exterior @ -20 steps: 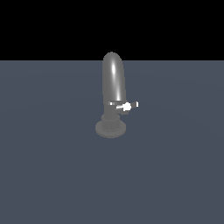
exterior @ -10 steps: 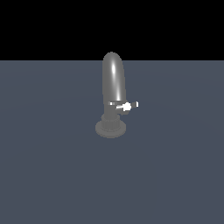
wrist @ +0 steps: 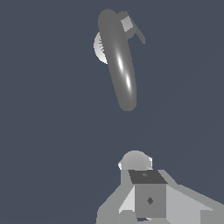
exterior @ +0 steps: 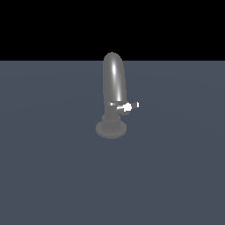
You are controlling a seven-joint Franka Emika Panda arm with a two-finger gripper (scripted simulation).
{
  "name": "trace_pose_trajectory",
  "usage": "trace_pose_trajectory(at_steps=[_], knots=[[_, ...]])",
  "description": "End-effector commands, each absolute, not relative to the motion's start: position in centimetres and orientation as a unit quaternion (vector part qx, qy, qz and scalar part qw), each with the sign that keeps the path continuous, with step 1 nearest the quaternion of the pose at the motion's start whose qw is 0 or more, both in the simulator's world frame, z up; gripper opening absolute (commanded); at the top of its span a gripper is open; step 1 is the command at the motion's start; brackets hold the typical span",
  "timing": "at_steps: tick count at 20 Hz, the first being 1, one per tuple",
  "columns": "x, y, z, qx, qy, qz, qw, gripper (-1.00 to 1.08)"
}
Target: Turn on the faucet by rotating a designated handle.
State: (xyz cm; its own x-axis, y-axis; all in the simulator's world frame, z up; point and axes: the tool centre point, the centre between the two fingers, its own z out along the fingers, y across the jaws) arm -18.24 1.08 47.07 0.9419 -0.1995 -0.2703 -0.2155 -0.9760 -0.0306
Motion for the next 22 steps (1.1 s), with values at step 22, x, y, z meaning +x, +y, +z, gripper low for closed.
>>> trace_pose_trajectory(at_steps=[22], knots=[[-6.8, 0.0, 42.2, -0.895, 0.275, 0.333, 0.107, -1.0]])
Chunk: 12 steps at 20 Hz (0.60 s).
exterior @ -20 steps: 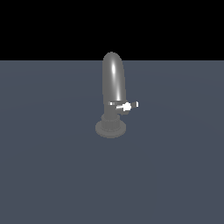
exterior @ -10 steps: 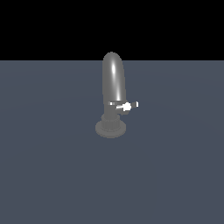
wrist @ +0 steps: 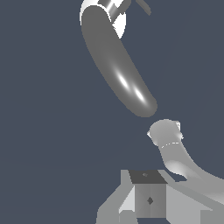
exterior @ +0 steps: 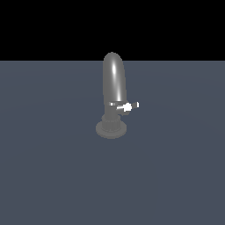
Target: Turn on the faucet by rotating a designated handle.
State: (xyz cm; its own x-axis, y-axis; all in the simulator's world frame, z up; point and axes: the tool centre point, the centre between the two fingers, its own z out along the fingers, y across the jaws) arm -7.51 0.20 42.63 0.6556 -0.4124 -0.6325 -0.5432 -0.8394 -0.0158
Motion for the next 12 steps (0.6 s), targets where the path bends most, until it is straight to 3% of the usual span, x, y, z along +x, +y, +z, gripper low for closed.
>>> trace_pose_trajectory(at_steps=[1, 12], knots=[[-6.4, -0.1, 41.8, -0.89, 0.283, 0.341, 0.111, -1.0], [-1.9, -1.9, 37.3, -0.81, 0.363, 0.435, 0.149, -1.0]])
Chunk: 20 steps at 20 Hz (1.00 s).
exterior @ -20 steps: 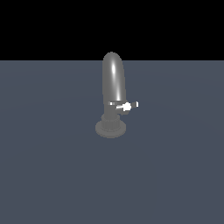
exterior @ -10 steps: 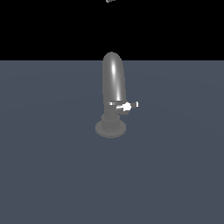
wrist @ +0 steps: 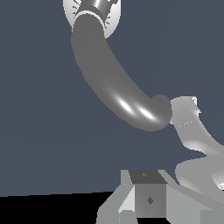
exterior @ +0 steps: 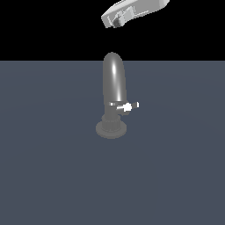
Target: Turn on the faucet by rotating a designated handle.
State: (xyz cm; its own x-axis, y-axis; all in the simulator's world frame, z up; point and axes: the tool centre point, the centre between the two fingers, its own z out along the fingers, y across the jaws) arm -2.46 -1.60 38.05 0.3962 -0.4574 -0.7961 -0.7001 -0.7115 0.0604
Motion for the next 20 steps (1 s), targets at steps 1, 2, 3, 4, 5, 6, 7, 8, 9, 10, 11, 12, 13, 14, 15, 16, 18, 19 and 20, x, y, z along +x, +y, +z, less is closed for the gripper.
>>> trace_pose_trajectory(at_steps=[1, 2, 3, 4, 5, 6, 7, 8, 9, 10, 11, 12, 13, 14, 15, 16, 18, 19, 20], knots=[[-1.5, -2.1, 36.9, -0.802, 0.37, 0.444, 0.153, -1.0], [-1.2, -2.3, 36.3, -0.792, 0.377, 0.453, 0.156, -1.0], [-0.8, -2.5, 35.8, -0.783, 0.385, 0.462, 0.16, -1.0], [-0.5, -2.7, 35.3, -0.773, 0.393, 0.471, 0.164, -1.0], [-0.2, -3.0, 34.7, -0.763, 0.4, 0.479, 0.167, -1.0], [0.1, -3.2, 34.2, -0.753, 0.407, 0.488, 0.171, -1.0], [0.4, -3.4, 33.6, -0.743, 0.414, 0.496, 0.174, -1.0], [0.7, -3.6, 33.1, -0.733, 0.421, 0.504, 0.178, -1.0], [0.9, -3.8, 32.5, -0.723, 0.428, 0.511, 0.181, -1.0], [1.1, -4.0, 32.0, -0.713, 0.434, 0.519, 0.184, -1.0], [1.4, -4.2, 31.4, -0.703, 0.441, 0.526, 0.188, -1.0], [1.5, -4.4, 30.9, -0.692, 0.447, 0.533, 0.191, -1.0], [1.7, -4.6, 30.3, -0.682, 0.453, 0.54, 0.194, -1.0], [1.9, -4.8, 29.8, -0.672, 0.459, 0.547, 0.197, -1.0], [2.0, -5.0, 29.3, -0.662, 0.465, 0.554, 0.2, -1.0], [2.2, -5.2, 28.7, -0.651, 0.47, 0.56, 0.203, -1.0], [2.4, -5.6, 27.6, -0.63, 0.481, 0.573, 0.208, -1.0], [2.4, -5.7, 27.1, -0.619, 0.487, 0.579, 0.211, -1.0], [2.5, -5.9, 26.5, -0.608, 0.492, 0.585, 0.214, -1.0]])
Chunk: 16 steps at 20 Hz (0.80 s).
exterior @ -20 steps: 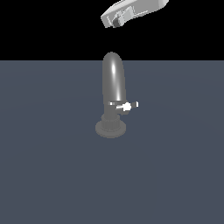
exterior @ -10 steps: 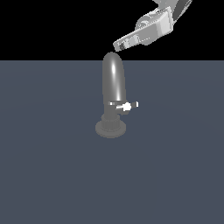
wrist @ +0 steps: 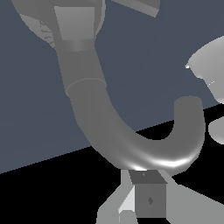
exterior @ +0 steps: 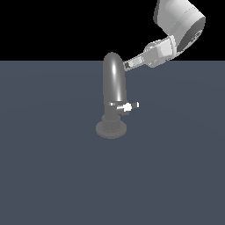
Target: Turn on the faucet by rotating a designated handle.
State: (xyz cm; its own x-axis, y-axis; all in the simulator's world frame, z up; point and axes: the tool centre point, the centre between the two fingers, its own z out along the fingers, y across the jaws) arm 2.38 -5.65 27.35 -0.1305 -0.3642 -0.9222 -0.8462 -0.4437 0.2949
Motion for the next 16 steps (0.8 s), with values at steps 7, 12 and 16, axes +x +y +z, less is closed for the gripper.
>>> trace_pose_trajectory(at_steps=[7, 12, 16], knots=[[2.6, -7.1, 22.4, -0.526, 0.529, 0.624, 0.232, -1.0], [2.1, -7.6, 19.6, -0.468, 0.551, 0.647, 0.243, -1.0], [1.8, -7.9, 18.1, -0.437, 0.561, 0.657, 0.249, -1.0]])
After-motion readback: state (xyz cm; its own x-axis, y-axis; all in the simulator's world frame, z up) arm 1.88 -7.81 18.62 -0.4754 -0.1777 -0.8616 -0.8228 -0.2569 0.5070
